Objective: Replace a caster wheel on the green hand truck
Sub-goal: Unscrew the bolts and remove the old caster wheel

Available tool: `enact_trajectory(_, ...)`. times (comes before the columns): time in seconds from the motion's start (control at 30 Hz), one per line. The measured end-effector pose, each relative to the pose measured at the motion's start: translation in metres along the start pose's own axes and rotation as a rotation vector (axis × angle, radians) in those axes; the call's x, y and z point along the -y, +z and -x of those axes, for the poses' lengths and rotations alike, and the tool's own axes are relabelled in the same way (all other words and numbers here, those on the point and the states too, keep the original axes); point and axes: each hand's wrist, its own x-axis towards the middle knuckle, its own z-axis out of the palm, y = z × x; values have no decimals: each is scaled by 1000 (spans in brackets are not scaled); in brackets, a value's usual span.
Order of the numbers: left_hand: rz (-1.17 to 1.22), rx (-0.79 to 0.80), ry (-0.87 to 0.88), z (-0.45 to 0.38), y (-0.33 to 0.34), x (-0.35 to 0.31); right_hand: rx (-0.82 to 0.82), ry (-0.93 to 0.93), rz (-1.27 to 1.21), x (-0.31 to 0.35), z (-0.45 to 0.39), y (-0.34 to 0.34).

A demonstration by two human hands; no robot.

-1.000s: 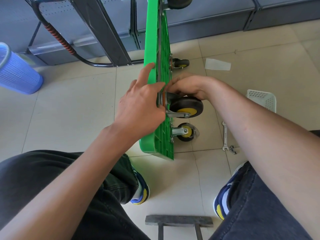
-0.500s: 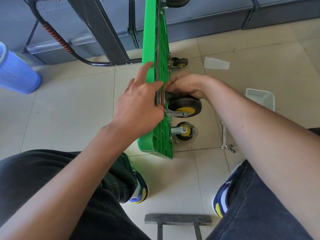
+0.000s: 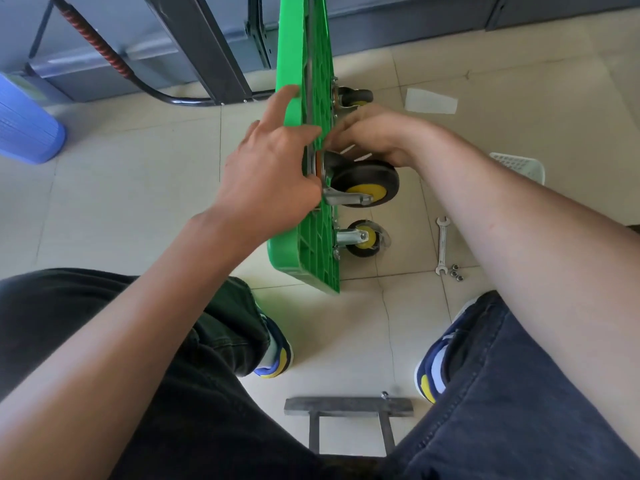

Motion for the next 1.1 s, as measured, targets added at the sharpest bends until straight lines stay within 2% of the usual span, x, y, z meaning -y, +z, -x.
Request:
enact_trajectory(0.73, -15, -42, 1, 2, 0, -2, -177, -91, 121, 2, 28, 1)
enact_trajectory(1.1, -3, -105, 22, 9, -9, -7, -254, -125, 22, -19, 58, -14)
